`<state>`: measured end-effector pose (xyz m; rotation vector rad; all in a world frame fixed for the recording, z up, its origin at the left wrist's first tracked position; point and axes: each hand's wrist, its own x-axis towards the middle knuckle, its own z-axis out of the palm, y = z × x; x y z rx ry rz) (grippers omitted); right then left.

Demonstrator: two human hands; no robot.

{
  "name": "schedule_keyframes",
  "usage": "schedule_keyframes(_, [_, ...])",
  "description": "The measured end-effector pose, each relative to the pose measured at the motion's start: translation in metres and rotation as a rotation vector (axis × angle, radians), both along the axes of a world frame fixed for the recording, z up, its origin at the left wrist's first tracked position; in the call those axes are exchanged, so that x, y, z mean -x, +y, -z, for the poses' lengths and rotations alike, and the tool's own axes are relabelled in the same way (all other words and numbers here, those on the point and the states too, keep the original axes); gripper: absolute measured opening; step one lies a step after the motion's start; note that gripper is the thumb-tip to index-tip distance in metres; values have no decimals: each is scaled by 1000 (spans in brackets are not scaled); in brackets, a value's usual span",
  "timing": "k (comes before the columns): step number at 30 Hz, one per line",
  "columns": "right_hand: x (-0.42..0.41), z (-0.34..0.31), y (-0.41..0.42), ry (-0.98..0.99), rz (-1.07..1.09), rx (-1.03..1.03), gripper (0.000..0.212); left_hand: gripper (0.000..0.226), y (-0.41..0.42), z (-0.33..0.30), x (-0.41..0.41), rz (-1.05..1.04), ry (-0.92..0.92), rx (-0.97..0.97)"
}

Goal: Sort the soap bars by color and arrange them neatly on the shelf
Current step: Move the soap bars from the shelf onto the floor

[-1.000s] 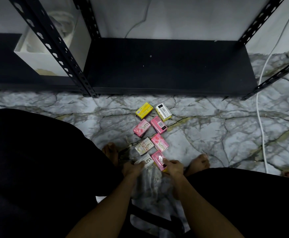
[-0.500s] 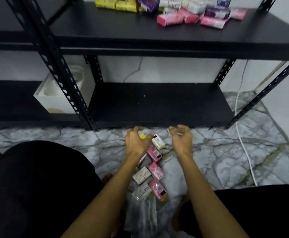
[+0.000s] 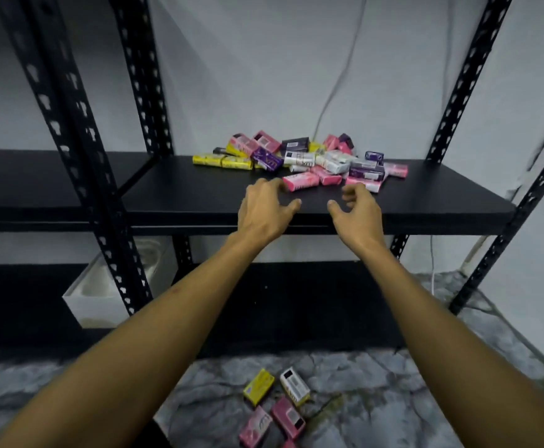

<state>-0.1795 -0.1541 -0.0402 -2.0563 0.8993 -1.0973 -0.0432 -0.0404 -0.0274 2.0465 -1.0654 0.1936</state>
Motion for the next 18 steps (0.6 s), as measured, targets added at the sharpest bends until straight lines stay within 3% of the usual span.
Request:
schedule_keyframes(3, [-16, -5, -36, 288, -30, 2, 47, 48, -29, -6, -23, 68, -24, -149])
schedule_keyframes(5, [-23, -1, -57, 466, -6, 35, 44, 49, -45, -3, -36, 141, -20, -229])
schedule_keyframes(7, [-29, 1, -73, 488, 24, 45, 38, 48, -59, 2, -47, 197, -20, -252])
schedule_keyframes(10, [-37, -2, -91, 522, -3, 81, 50, 55, -77, 11, -58, 220, -13, -221])
schedule_keyframes(15, [-57, -3, -112, 711, 31, 351, 59, 76, -105, 13, -77, 222, -63, -316])
schedule_keyframes(18, [-68, -3, -121, 765, 6, 408, 60, 70, -113, 16, -83, 200, -75, -306])
